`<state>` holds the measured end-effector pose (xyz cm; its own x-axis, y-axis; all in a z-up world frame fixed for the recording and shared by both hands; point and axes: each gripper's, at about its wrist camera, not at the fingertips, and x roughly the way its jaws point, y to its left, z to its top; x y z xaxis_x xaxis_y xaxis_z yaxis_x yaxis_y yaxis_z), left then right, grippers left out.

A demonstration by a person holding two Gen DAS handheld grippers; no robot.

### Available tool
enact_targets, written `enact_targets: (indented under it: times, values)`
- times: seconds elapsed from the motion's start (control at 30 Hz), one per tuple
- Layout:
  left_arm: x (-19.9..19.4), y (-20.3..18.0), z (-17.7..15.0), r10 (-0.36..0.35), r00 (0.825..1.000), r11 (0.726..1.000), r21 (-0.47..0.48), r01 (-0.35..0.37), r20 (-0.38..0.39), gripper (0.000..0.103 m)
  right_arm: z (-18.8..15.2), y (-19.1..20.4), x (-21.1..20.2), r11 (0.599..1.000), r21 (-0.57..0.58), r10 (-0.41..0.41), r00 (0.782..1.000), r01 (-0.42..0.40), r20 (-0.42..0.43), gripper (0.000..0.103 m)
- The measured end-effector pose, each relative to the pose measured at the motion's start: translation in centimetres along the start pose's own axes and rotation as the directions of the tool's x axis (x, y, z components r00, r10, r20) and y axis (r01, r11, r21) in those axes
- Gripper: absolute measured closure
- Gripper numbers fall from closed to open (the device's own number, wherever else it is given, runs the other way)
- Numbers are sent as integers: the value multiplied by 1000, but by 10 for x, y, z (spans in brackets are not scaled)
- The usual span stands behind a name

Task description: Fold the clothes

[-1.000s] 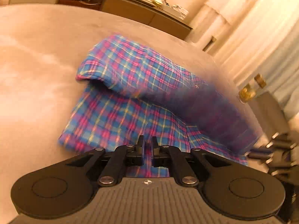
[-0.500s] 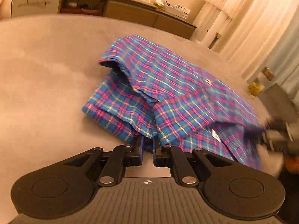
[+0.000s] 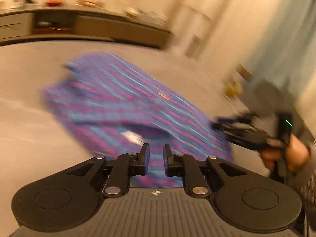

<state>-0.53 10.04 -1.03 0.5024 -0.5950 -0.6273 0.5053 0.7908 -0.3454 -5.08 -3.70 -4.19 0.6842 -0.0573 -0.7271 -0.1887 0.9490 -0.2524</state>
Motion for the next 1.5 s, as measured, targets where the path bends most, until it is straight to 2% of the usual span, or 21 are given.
enact_targets:
  times: [0.13, 0.2, 0.27, 0.33, 0.37, 0.4, 0.5, 0.67, 0.77, 0.83, 0.9, 0.97, 1.0, 1.07, 1.17, 1.23, 1.27, 1.33, 1.37, 1.43, 1.5]
  values:
    - [32, -2, -2, 56, 996, 996, 72, -51, -63, 88, -12, 29, -9, 1000, -16, 26, 999, -26, -33, 97]
    - [37, 25, 6, 137, 988, 989, 62, -133, -73, 90, -8, 46, -20, 996, 0, 91, 995, -91, -41, 99]
    - [25, 63, 20, 279, 958, 960, 10, -279, -61, 92, -3, 65, -29, 969, 55, 243, 969, -241, -36, 99]
    - [-4, 82, 22, 325, 945, 945, -33, -326, -30, 92, 1, 93, -44, 892, 66, 451, 892, -448, -30, 95]
    - [-21, 88, 20, 331, 944, 942, -51, -331, -11, 89, 3, 107, -51, 836, 71, 547, 837, -544, -26, 86]
    - [-37, 95, 19, 337, 942, 940, -68, -335, 7, 89, 6, 119, -58, 784, 69, 620, 785, -617, -18, 85]
    - [-87, 113, 16, 355, 933, 930, -121, -346, 61, 88, 30, 115, -69, 820, 2, 571, 818, -573, 62, 81]
    - [-73, 70, -23, 138, 990, 990, -5, -138, -19, 84, 102, 74, -7, 942, -83, 335, 932, -326, 139, 77]
    - [-50, 61, -44, 205, 975, 976, 91, -197, -88, 84, 133, 56, 55, 976, -106, 204, 970, -191, 132, 77]
    - [-48, 75, -45, 272, 960, 955, 141, -260, -74, 84, 137, 44, 88, 981, -101, 172, 981, -163, 88, 77]
    - [-49, 99, -35, 370, 927, 921, 155, -358, -57, 85, 136, 36, 99, 980, -79, 187, 982, -183, 38, 76]
    - [-54, 129, -21, 505, 862, 855, 166, -492, -46, 83, 130, 33, 92, 970, -46, 240, 971, -240, -16, 77]
    - [-59, 142, -14, 532, 845, 840, 158, -520, -46, 84, 124, 37, 78, 955, -54, 288, 957, -290, -45, 77]
    - [-74, 158, 0, 508, 861, 856, 129, -500, -36, 84, 112, 43, 51, 929, -96, 353, 933, -359, -72, 77]
    - [-95, 151, 21, 395, 917, 907, 132, -399, 58, 81, 109, 46, 22, 951, -119, 286, 958, -285, -7, 70]
    - [-87, 144, 33, 309, 947, 935, 156, -319, 89, 72, 121, 56, 8, 950, -147, 288, 955, -275, 76, 66]
    - [-79, 139, 37, 275, 957, 942, 174, -287, 91, 64, 128, 64, 2, 941, -165, 315, 942, -294, 116, 56]
    - [-51, 130, 39, 268, 961, 933, 230, -277, 72, 59, 146, 90, -3, 898, -269, 398, 904, -349, 156, 42]
    - [-36, 129, 38, 290, 955, 921, 250, -298, 68, 59, 155, 108, -3, 873, -349, 413, 897, -340, 159, 40]
    - [-10, 134, 36, 316, 947, 913, 254, -320, 60, 59, 163, 133, 10, 837, -459, 393, 910, -296, 129, 41]
    - [-1, 141, 33, 299, 952, 921, 243, -304, 58, 61, 167, 151, 31, 807, -525, 364, 928, -272, 79, 50]
